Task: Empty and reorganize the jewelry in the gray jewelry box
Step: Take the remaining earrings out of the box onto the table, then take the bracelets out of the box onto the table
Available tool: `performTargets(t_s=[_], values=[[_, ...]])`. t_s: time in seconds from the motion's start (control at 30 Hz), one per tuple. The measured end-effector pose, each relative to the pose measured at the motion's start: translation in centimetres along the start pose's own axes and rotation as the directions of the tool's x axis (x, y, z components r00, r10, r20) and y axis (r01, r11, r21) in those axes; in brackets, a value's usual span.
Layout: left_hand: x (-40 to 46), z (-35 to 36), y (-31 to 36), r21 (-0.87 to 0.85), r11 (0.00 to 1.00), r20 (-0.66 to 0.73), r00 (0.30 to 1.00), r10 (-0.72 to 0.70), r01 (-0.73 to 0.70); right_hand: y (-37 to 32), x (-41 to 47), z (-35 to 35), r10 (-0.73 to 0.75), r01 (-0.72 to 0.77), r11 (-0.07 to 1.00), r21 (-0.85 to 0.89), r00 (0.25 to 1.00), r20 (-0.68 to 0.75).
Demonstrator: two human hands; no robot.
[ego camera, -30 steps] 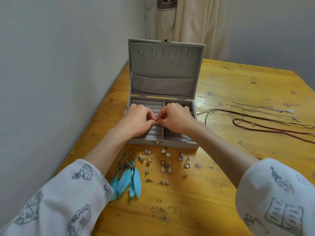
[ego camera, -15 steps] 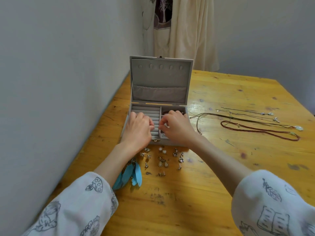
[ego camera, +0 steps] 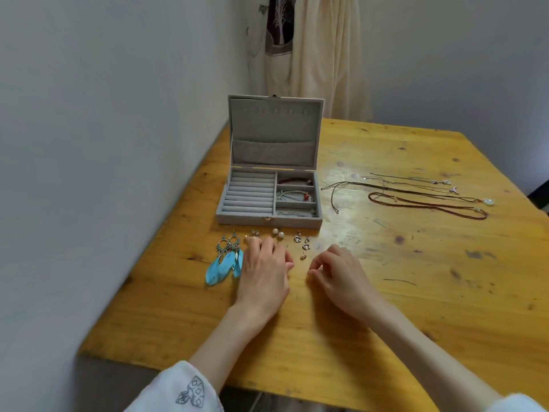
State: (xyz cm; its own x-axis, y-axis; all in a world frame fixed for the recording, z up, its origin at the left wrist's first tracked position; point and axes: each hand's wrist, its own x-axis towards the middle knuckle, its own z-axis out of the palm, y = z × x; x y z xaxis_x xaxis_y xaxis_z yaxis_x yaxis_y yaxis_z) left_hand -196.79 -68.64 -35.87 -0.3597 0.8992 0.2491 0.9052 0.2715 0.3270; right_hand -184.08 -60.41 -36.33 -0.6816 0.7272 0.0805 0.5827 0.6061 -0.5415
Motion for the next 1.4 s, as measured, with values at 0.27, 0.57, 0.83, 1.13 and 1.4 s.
performTargets(t_s=[0.27, 0.57, 0.83, 1.13, 1.4], values=[[-0.6, 1.3, 1.2, 0.046, 0.999, -0.041, 0.999, 0.006, -0.004, -0.1, 0.5, 0.3, 0.048, -0.048, 0.999, -0.006, 0.999, -0.01], [-0.9, 2.1, 1.1, 0.0, 0.999, -0.11, 0.993, -0.032, 0.032, -0.4, 0.6, 0.5, 0.08, -0.08, 0.997, 0.002, 0.997, -0.019], [-0.5, 0.9, 1.0, -0.023, 0.998, -0.019, 0.998, -0.052, 0.051, -0.4, 0.9, -0.3, 0.1, -0.103, 0.988, 0.116, 0.995, 0.026], [4.3, -2.0, -1.2, -0.177, 0.984, 0.046, 0.999, -0.015, 0.023, 0.4, 5.3, -4.2, 0.077, -0.093, 0.963, 0.254, 0.994, 0.071], [12.6, -1.5, -4.4, -0.002, 0.999, 0.087, 0.996, -0.035, 0.035, 0.7, 14.3, -5.1, 0.016, -0.013, 0.998, 0.06, 0.999, -0.051]])
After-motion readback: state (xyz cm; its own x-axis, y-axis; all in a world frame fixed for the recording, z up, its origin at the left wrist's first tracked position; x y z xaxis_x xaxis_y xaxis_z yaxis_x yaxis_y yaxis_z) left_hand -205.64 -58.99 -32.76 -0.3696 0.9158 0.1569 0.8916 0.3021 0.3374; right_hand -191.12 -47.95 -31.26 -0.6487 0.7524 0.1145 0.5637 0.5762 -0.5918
